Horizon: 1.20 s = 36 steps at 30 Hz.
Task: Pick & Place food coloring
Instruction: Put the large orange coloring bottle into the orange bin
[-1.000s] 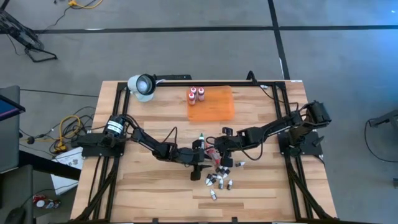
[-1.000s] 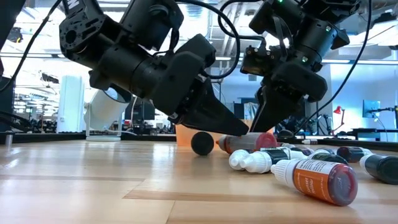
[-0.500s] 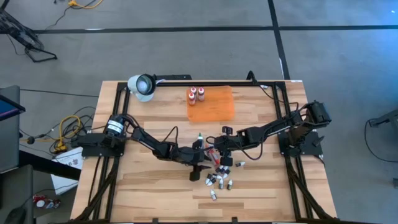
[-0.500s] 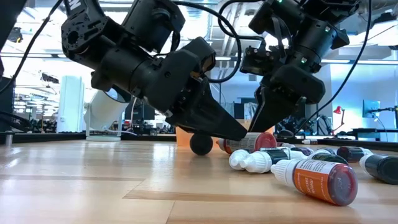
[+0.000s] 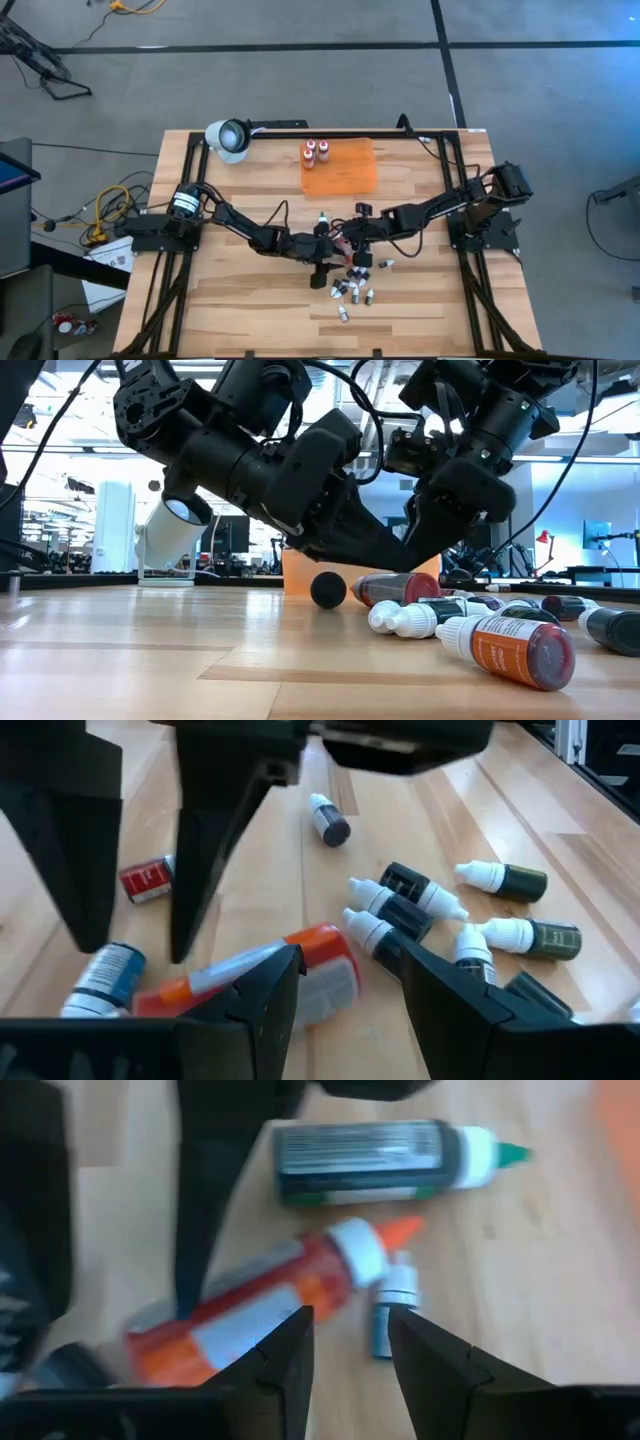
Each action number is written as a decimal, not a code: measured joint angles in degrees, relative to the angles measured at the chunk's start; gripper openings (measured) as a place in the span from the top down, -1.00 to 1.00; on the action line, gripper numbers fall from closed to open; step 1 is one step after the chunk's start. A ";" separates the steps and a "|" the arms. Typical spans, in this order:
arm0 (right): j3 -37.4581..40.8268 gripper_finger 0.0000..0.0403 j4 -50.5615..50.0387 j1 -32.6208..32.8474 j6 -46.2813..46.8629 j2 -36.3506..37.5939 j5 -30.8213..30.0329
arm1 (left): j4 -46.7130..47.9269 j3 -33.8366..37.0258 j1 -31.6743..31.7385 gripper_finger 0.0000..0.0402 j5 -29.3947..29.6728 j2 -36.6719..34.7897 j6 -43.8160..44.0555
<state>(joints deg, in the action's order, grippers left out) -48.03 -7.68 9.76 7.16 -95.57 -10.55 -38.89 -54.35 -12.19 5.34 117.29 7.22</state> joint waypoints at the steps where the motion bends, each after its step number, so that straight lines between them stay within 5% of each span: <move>1: 0.00 0.39 -0.73 0.02 1.14 0.51 -1.27 | 0.05 0.00 -0.24 0.16 0.10 -0.15 -0.33; 7: 0.00 0.39 -0.07 0.08 9.34 5.94 -1.60 | 14.42 -0.06 -2.28 0.16 3.62 -6.30 -1.73; 18: -3.83 0.39 0.55 1.09 17.02 2.82 -1.46 | 48.48 0.17 -11.46 0.16 28.52 -19.75 3.99; 23: -9.42 0.39 -6.86 0.99 20.12 -2.42 -1.79 | 53.38 0.20 -14.13 0.16 34.74 -20.41 8.45; 36: -20.16 0.02 -19.87 0.61 25.98 -9.66 -1.50 | 54.54 0.20 -16.26 0.16 35.01 -20.37 15.06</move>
<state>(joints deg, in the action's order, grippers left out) -68.19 -27.56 10.37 33.14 -105.23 -12.05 15.65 -54.15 -28.44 40.36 96.92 22.29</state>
